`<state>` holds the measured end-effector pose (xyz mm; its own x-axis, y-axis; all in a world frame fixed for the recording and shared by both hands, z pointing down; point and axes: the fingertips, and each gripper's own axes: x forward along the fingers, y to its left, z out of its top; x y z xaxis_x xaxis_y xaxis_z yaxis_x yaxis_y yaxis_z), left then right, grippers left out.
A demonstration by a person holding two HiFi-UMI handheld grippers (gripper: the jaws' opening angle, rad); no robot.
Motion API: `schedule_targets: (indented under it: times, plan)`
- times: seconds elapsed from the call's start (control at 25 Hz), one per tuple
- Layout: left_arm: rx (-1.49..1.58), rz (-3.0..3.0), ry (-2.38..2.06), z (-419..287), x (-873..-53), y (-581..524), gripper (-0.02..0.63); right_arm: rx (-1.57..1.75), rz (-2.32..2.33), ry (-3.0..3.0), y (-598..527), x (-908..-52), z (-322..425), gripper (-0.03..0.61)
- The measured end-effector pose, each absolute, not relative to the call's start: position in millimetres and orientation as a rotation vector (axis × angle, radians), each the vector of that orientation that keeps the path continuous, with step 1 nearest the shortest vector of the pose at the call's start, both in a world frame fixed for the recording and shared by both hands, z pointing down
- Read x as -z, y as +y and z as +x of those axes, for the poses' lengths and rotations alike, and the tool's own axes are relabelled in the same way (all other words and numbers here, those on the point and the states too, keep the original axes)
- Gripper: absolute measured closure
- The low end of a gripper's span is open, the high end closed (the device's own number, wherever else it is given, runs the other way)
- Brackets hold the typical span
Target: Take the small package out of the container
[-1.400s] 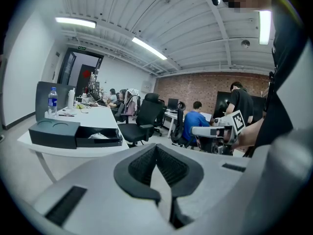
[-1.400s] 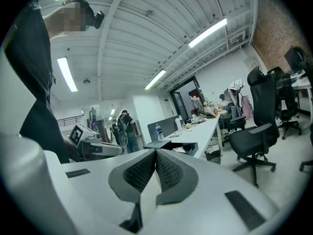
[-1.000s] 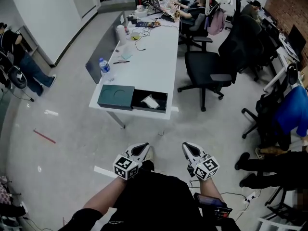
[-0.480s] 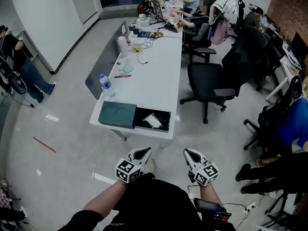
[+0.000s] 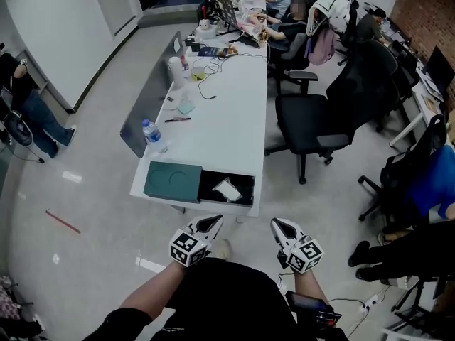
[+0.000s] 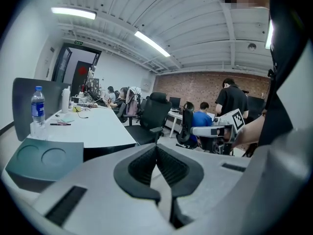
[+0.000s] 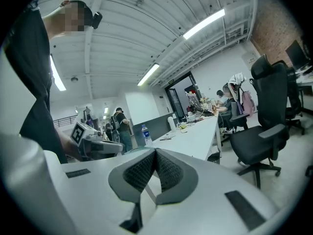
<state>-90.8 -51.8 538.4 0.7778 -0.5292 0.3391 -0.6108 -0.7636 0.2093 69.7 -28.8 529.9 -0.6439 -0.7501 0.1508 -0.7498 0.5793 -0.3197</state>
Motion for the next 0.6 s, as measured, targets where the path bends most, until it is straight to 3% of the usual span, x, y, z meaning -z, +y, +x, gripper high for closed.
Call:
schedule_targets:
  times: [0.6]
  plan:
    - [-0.479, 2.725, -0.726, -124.6, -552.0, -113.5, 0.604, 0.577, -1.492, 2.705, -84.8, -530.8, 48.8, 0.552]
